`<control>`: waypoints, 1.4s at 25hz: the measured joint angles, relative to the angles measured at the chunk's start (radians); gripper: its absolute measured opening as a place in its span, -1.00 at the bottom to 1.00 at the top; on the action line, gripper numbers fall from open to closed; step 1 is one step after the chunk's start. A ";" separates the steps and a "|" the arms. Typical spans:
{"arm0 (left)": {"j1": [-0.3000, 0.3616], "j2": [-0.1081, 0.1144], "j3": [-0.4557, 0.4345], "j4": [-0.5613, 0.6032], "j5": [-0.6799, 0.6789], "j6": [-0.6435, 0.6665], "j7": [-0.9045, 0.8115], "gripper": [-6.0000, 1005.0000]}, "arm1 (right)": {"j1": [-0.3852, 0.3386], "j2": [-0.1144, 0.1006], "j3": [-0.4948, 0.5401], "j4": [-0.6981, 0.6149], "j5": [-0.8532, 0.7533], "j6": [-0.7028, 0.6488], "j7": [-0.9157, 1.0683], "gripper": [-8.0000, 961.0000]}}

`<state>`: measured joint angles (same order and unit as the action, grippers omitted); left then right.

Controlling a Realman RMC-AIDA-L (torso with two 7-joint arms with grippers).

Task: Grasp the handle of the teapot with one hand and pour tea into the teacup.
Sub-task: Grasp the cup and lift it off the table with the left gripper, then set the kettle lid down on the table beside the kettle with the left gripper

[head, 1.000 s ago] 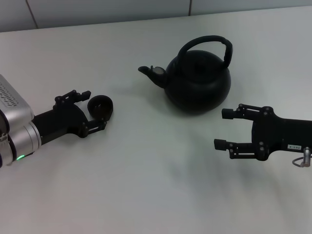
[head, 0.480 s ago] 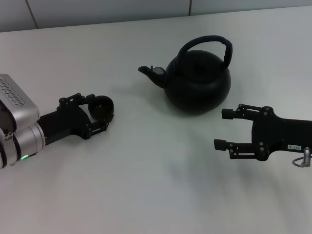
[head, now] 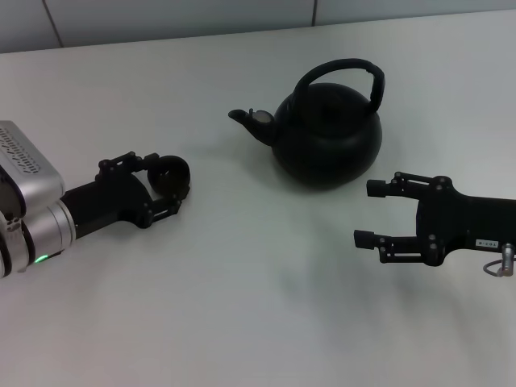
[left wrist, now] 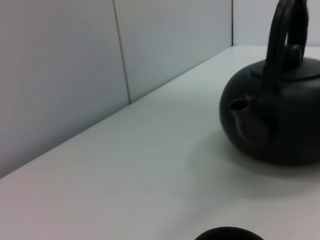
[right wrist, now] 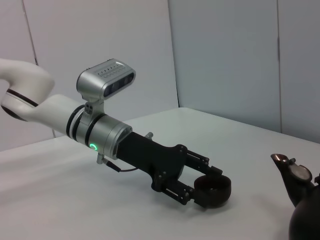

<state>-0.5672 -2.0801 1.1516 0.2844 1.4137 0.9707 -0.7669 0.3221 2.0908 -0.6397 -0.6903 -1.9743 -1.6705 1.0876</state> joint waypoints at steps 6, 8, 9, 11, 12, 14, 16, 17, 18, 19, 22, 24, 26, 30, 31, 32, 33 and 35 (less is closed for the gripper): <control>-0.022 0.000 0.004 -0.005 -0.001 0.025 -0.008 0.39 | 0.001 0.000 0.000 0.000 0.000 0.000 0.000 0.70; -0.040 0.000 0.005 -0.009 -0.002 0.027 -0.008 0.39 | 0.001 0.000 0.000 0.001 0.000 0.000 0.000 0.70; -0.040 0.000 0.005 -0.009 -0.002 0.027 -0.008 0.39 | 0.001 0.000 0.000 0.001 0.000 0.000 0.000 0.70; -0.054 0.000 0.005 -0.018 -0.003 0.028 -0.008 0.39 | 0.001 0.000 0.000 0.001 0.000 0.000 -0.001 0.70; -0.064 0.000 0.005 -0.027 -0.003 0.028 -0.008 0.39 | 0.002 0.000 0.000 0.001 0.000 0.000 -0.001 0.70; -0.085 0.000 0.006 -0.048 -0.003 0.023 -0.003 0.39 | 0.002 0.000 0.000 0.002 0.000 -0.001 -0.001 0.70; -0.099 0.000 0.013 -0.062 -0.003 0.012 0.003 0.39 | 0.002 0.000 0.000 0.002 0.000 -0.002 -0.001 0.70; -0.104 0.000 0.019 -0.066 -0.003 0.006 0.004 0.39 | 0.002 0.000 0.000 0.002 0.000 -0.002 -0.001 0.70; -0.107 0.000 0.024 -0.066 -0.003 0.001 0.004 0.39 | 0.002 0.000 0.000 0.002 0.000 -0.003 -0.002 0.70; -0.110 0.000 0.027 -0.068 -0.003 -0.002 0.004 0.39 | 0.002 0.000 0.000 0.002 0.000 -0.003 -0.002 0.70; -0.121 0.000 0.031 -0.078 -0.003 -0.012 0.004 0.39 | 0.002 0.000 0.000 0.001 0.000 -0.004 -0.003 0.70; -0.127 0.000 0.038 -0.085 -0.003 -0.025 0.004 0.39 | 0.004 0.000 0.000 0.000 0.000 -0.005 -0.003 0.70; -0.130 0.000 0.043 -0.088 -0.003 -0.034 0.005 0.39 | 0.004 0.000 0.000 0.000 0.000 -0.005 -0.003 0.70; -0.130 0.000 0.044 -0.089 -0.003 -0.037 0.005 0.39 | 0.005 0.000 0.000 0.000 0.000 -0.005 -0.003 0.70; -0.129 0.000 0.044 -0.090 -0.003 -0.039 0.005 0.39 | 0.005 0.000 0.000 0.000 0.000 -0.005 -0.003 0.70; -0.129 0.000 0.044 -0.090 -0.003 -0.039 0.005 0.39 | 0.005 0.000 0.000 0.000 0.000 -0.005 -0.003 0.70; -0.128 0.000 0.044 -0.095 -0.002 -0.044 0.005 0.39 | 0.005 0.000 0.000 0.000 0.000 -0.005 -0.003 0.70; -0.128 0.000 0.043 -0.100 -0.002 -0.045 0.005 0.39 | 0.005 0.000 0.000 0.000 0.000 -0.005 -0.003 0.70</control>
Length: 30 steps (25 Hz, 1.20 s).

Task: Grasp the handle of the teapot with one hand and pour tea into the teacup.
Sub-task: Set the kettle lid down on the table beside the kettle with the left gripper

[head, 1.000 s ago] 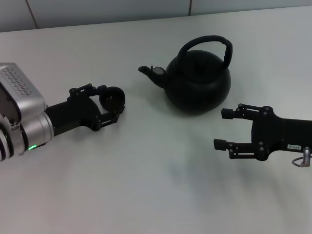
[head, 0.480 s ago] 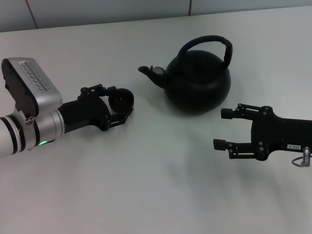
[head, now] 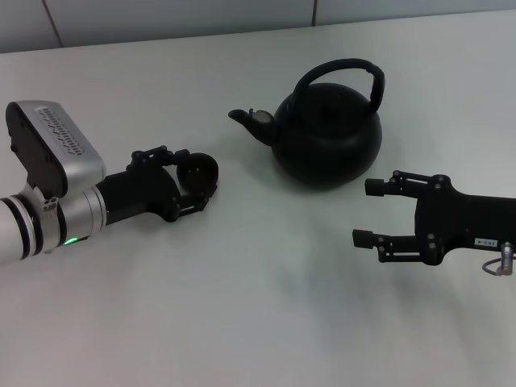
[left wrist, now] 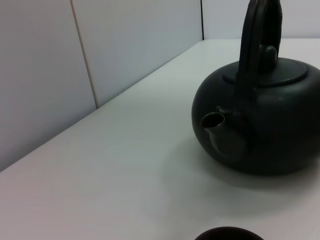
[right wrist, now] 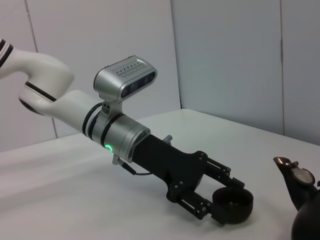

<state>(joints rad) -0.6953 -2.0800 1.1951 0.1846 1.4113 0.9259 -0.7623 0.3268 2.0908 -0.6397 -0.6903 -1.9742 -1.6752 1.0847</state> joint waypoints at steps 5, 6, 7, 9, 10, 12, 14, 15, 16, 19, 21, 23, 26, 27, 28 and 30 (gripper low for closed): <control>0.000 0.000 0.000 -0.003 -0.001 -0.006 0.000 0.39 | 0.000 0.000 0.000 0.000 0.000 0.000 -0.001 0.70; 0.000 0.000 0.000 -0.003 -0.001 -0.006 0.000 0.39 | 0.000 0.000 0.000 0.000 0.000 0.000 -0.001 0.70; 0.001 0.000 0.000 -0.004 -0.002 -0.007 0.000 0.39 | 0.000 0.000 0.000 0.000 0.000 0.000 -0.001 0.70; 0.003 0.000 -0.001 -0.004 -0.003 -0.003 0.000 0.39 | 0.000 0.000 0.000 0.000 0.000 0.000 -0.001 0.70; 0.004 0.000 -0.001 -0.004 -0.002 -0.001 0.000 0.39 | 0.000 0.000 -0.001 0.000 0.000 0.000 -0.001 0.70; 0.004 0.000 0.000 -0.004 0.003 0.004 -0.001 0.39 | 0.000 0.000 -0.001 0.000 0.000 0.000 -0.001 0.70; 0.003 0.000 0.000 -0.004 0.006 0.005 -0.007 0.39 | 0.000 0.000 -0.001 0.000 0.000 0.000 -0.002 0.70; 0.003 0.000 0.000 -0.004 0.007 0.005 -0.009 0.39 | 0.000 0.000 -0.002 0.000 0.000 0.000 -0.002 0.70; 0.002 0.000 0.000 -0.004 0.007 0.005 -0.011 0.39 | 0.000 0.000 -0.002 0.000 0.000 0.000 -0.002 0.70; 0.002 0.000 0.000 -0.004 0.008 0.004 -0.012 0.39 | 0.000 0.000 -0.002 0.000 -0.002 0.000 -0.002 0.70; 0.002 0.000 0.000 -0.003 0.008 0.003 -0.011 0.39 | 0.000 0.000 -0.002 0.000 -0.002 0.000 -0.002 0.70; 0.003 0.000 0.005 -0.003 0.007 0.000 -0.008 0.39 | 0.000 0.000 -0.002 0.000 -0.003 0.000 -0.002 0.70; 0.003 0.000 0.007 -0.002 0.007 -0.001 -0.008 0.39 | 0.000 0.000 -0.002 0.000 -0.004 0.000 -0.002 0.70; 0.004 0.000 0.007 -0.002 0.007 -0.002 -0.008 0.39 | -0.001 0.000 -0.002 0.000 -0.004 0.000 -0.002 0.70; 0.004 0.000 0.008 -0.002 0.007 -0.004 -0.009 0.39 | -0.001 0.000 -0.002 0.000 -0.004 0.000 -0.003 0.70; 0.004 0.000 0.008 -0.002 0.007 -0.004 -0.009 0.39 | -0.001 0.000 -0.002 0.000 -0.004 0.000 -0.003 0.70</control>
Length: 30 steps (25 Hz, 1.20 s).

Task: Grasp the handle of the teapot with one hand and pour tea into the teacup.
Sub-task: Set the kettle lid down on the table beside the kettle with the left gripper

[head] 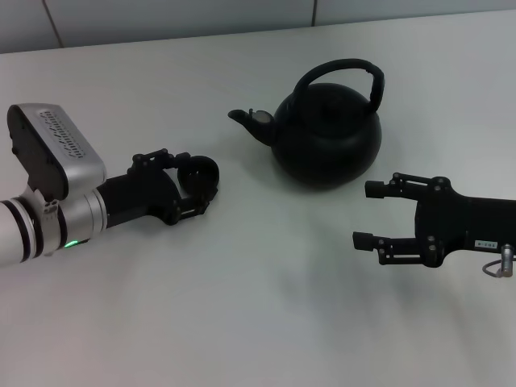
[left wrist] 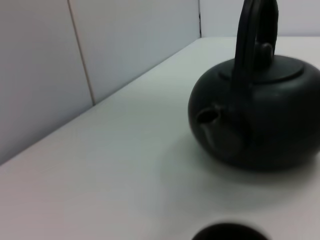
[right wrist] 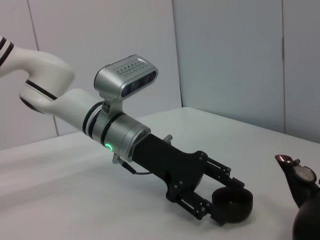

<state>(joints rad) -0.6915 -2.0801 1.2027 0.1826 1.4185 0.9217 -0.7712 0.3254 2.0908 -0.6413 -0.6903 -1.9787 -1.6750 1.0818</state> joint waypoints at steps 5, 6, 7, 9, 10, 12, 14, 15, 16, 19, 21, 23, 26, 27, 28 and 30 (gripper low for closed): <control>0.003 0.000 0.001 -0.003 0.000 -0.008 -0.001 0.47 | 0.000 0.000 0.000 0.000 0.000 0.000 0.000 0.70; 0.003 0.000 0.001 -0.003 0.000 -0.008 -0.001 0.52 | 0.000 0.000 0.000 0.000 0.000 0.000 0.000 0.70; 0.004 0.000 0.001 -0.002 0.000 -0.007 -0.001 0.56 | 0.000 0.000 0.000 0.000 0.000 0.000 0.000 0.70; 0.006 0.000 0.001 0.002 -0.001 -0.001 0.000 0.60 | 0.000 0.000 0.000 0.000 0.000 0.000 0.000 0.70; 0.009 0.000 0.000 0.005 -0.002 0.007 0.001 0.60 | -0.001 0.000 0.000 0.000 0.000 0.000 0.000 0.70; 0.016 0.000 0.000 0.014 -0.002 0.028 0.000 0.60 | -0.001 0.000 0.000 0.000 0.000 0.000 0.000 0.70; 0.024 0.000 0.001 0.026 -0.003 0.047 -0.002 0.60 | -0.002 -0.001 0.000 0.000 0.000 0.000 0.000 0.70; 0.029 0.000 0.001 0.032 -0.003 0.053 -0.003 0.60 | -0.002 -0.001 0.000 0.000 -0.001 0.000 -0.001 0.70; 0.033 0.000 0.002 0.037 -0.003 0.058 -0.003 0.60 | -0.002 -0.001 0.000 0.000 -0.002 0.000 -0.001 0.70; 0.048 0.003 0.002 0.050 -0.002 0.079 -0.006 0.60 | -0.001 -0.001 0.000 0.000 -0.002 0.000 -0.004 0.70; 0.059 0.005 0.002 0.060 -0.002 0.091 -0.008 0.60 | -0.001 -0.001 0.000 0.000 -0.002 0.000 -0.006 0.70; 0.084 0.007 0.001 0.091 -0.002 0.104 -0.024 0.60 | 0.001 -0.002 0.000 0.000 -0.002 0.000 -0.006 0.70; 0.108 0.008 0.001 0.118 -0.002 0.123 -0.037 0.60 | 0.001 -0.002 0.000 0.000 -0.002 0.000 -0.006 0.70; 0.127 0.009 0.000 0.138 -0.002 0.140 -0.044 0.60 | 0.001 -0.002 0.000 0.000 -0.001 0.000 -0.006 0.70; 0.165 0.009 -0.004 0.178 -0.003 0.173 -0.054 0.60 | 0.000 -0.002 0.000 0.000 0.000 0.000 -0.007 0.70; 0.188 0.009 -0.007 0.203 -0.004 0.191 -0.057 0.60 | -0.001 -0.002 0.001 0.000 0.000 0.000 -0.007 0.70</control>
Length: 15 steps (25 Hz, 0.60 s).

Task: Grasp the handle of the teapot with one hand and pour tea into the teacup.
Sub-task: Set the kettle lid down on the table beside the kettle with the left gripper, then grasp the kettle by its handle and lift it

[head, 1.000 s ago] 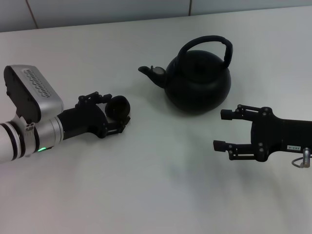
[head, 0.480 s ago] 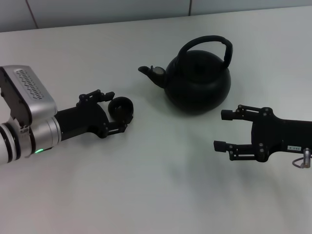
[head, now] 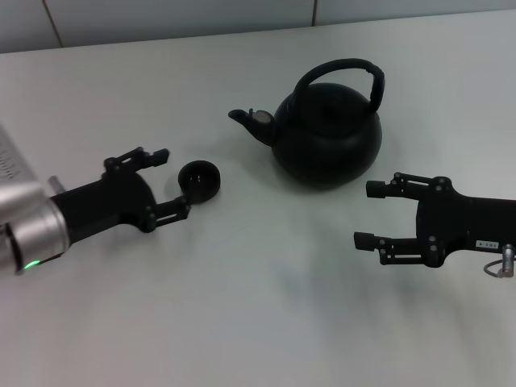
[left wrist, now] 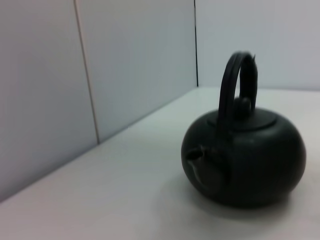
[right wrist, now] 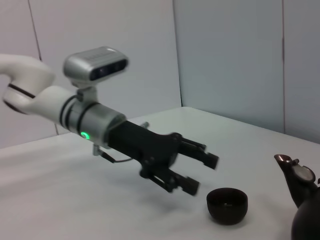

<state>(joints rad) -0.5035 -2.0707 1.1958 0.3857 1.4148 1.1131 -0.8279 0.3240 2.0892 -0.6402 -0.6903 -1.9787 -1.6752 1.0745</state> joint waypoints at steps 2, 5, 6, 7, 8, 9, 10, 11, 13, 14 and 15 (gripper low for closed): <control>0.055 0.000 -0.004 0.051 -0.006 0.034 -0.006 0.60 | -0.002 0.000 0.004 0.000 0.001 0.000 -0.006 0.70; 0.127 0.000 -0.008 0.105 -0.029 0.066 -0.013 0.60 | -0.011 0.000 0.011 0.005 0.030 -0.008 -0.030 0.70; 0.153 0.000 -0.010 0.118 -0.042 0.075 -0.013 0.60 | -0.018 -0.001 0.011 0.010 0.058 -0.015 -0.045 0.70; 0.182 0.001 -0.011 0.129 -0.056 0.084 -0.010 0.60 | -0.027 -0.002 0.011 0.016 0.090 -0.022 -0.065 0.70; 0.217 0.003 -0.013 0.139 -0.074 0.093 -0.005 0.60 | -0.049 -0.003 0.012 0.028 0.163 -0.036 -0.105 0.70; 0.217 0.003 -0.013 0.139 -0.074 0.093 -0.005 0.60 | -0.049 -0.003 0.012 0.028 0.163 -0.036 -0.105 0.70; 0.231 0.005 -0.013 0.142 -0.079 0.095 -0.004 0.60 | -0.062 -0.003 0.013 0.035 0.208 -0.041 -0.126 0.70; 0.241 0.005 -0.014 0.143 -0.080 0.096 -0.003 0.60 | -0.073 -0.004 0.013 0.045 0.254 -0.041 -0.143 0.70; 0.254 0.006 -0.015 0.144 -0.081 0.097 -0.003 0.60 | -0.095 -0.004 0.014 0.070 0.339 -0.034 -0.177 0.70; 0.254 0.006 -0.015 0.144 -0.081 0.097 -0.003 0.60 | -0.104 -0.004 0.016 0.090 0.385 -0.030 -0.201 0.70; 0.254 0.006 -0.015 0.144 -0.081 0.097 -0.003 0.60 | -0.112 -0.004 0.019 0.118 0.436 -0.024 -0.231 0.70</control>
<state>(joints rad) -0.2499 -2.0651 1.1813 0.5299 1.3334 1.2104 -0.8304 0.2119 2.0855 -0.6215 -0.5724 -1.5431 -1.6993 0.8434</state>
